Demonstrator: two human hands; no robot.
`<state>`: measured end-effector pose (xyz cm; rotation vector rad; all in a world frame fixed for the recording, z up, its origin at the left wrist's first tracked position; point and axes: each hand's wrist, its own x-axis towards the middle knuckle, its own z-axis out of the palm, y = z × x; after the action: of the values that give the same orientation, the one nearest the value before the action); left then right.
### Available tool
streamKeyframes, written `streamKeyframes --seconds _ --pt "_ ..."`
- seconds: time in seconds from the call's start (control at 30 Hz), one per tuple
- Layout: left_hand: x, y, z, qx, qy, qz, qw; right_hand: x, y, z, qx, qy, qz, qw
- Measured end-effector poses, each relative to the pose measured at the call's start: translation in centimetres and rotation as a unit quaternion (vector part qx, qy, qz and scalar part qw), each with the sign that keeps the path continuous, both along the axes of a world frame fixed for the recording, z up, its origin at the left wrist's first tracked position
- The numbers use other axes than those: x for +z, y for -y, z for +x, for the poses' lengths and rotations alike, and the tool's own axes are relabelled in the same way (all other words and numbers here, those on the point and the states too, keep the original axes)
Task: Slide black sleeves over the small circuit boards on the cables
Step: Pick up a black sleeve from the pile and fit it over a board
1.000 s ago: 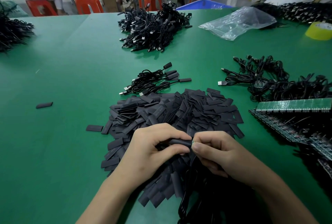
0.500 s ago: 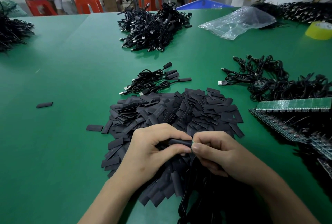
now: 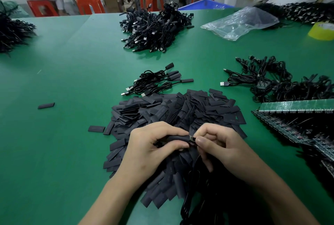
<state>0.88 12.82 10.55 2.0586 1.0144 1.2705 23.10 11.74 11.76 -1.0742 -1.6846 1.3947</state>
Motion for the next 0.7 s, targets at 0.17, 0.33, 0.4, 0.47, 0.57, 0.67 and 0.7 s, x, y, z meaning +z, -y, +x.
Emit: streamKeyframes --seconds 0.17,0.33,0.4,0.47,0.57,0.67,0.7 --pt "-0.06 0.07 0.3 -0.004 -0.002 0.018 1.0 -0.07 0.11 -0.27 -0.002 -0.006 0.001 1.0" --pt "-0.24 0.29 0.66 -0.011 -0.004 0.032 0.999 -0.06 0.18 -0.28 0.006 0.0 0.001 1.0" --pt "-0.3 0.29 0.61 -0.01 -0.007 0.035 0.999 -0.06 0.22 -0.26 0.006 0.003 0.003 1.0" --pt "-0.35 0.3 0.57 -0.01 -0.011 0.036 0.999 -0.06 0.23 -0.28 0.004 0.005 0.005 1.0" --pt "-0.41 0.42 0.65 -0.013 -0.02 0.033 0.999 -0.08 0.22 -0.29 0.003 0.014 0.011 1.0" --pt "-0.45 0.48 0.69 -0.01 -0.023 0.036 0.999 -0.04 0.2 -0.37 0.0 0.022 0.017 1.0" --pt "-0.43 0.47 0.71 -0.007 -0.02 0.037 0.999 -0.02 0.2 -0.4 -0.002 0.021 0.018 1.0"
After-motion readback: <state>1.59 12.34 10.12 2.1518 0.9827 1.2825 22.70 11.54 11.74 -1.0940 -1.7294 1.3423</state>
